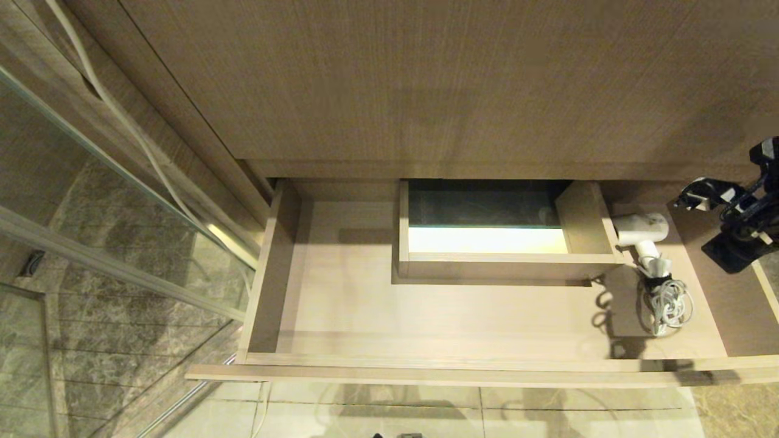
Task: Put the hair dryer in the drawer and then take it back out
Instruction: Take the hairdryer out
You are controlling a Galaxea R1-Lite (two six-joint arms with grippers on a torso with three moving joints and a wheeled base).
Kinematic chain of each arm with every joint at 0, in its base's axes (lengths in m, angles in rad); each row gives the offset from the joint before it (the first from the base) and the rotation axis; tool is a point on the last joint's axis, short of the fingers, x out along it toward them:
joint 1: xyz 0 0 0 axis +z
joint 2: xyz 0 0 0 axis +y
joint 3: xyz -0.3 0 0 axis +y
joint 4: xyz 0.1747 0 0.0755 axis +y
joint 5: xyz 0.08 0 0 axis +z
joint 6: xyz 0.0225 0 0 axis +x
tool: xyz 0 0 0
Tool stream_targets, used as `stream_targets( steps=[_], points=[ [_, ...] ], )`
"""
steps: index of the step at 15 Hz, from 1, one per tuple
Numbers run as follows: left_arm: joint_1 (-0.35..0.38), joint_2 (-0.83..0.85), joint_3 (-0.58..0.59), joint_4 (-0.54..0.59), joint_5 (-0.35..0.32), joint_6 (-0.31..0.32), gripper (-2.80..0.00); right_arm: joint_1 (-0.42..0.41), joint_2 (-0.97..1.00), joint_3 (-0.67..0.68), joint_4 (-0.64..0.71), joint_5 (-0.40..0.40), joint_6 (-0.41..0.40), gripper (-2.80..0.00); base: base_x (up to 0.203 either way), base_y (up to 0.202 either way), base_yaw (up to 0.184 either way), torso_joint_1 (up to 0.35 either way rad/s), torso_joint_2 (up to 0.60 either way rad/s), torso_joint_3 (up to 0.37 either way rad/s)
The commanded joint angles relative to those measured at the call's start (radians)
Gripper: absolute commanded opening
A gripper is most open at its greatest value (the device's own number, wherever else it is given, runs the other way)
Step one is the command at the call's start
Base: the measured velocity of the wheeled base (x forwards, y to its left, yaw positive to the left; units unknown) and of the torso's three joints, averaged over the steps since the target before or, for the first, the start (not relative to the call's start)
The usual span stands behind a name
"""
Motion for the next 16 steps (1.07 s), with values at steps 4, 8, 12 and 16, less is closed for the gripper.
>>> stream_targets(
  steps=[4, 8, 12, 16],
  points=[
    [0.000, 0.000, 0.000, 0.000, 0.000, 0.000, -2.80, -0.021, 0.152, -0.028, -0.003, -0.031, -0.004, 0.00, 0.000, 0.000, 0.000, 0.000, 0.00, 0.000],
    [0.000, 0.000, 0.000, 0.000, 0.000, 0.000, -2.80, -0.022, 0.242, -0.057, -0.068, -0.034, 0.010, 0.00, 0.000, 0.000, 0.000, 0.000, 0.00, 0.000],
    [0.000, 0.000, 0.000, 0.000, 0.000, 0.000, -2.80, -0.022, 0.341, -0.100, -0.154, -0.035, 0.016, 0.00, 0.000, 0.000, 0.000, 0.000, 0.00, 0.000],
    [0.000, 0.000, 0.000, 0.000, 0.000, 0.000, -2.80, -0.020, 0.434, -0.150, -0.219, -0.029, 0.114, 0.00, 0.000, 0.000, 0.000, 0.000, 0.00, 0.000]
  ],
)
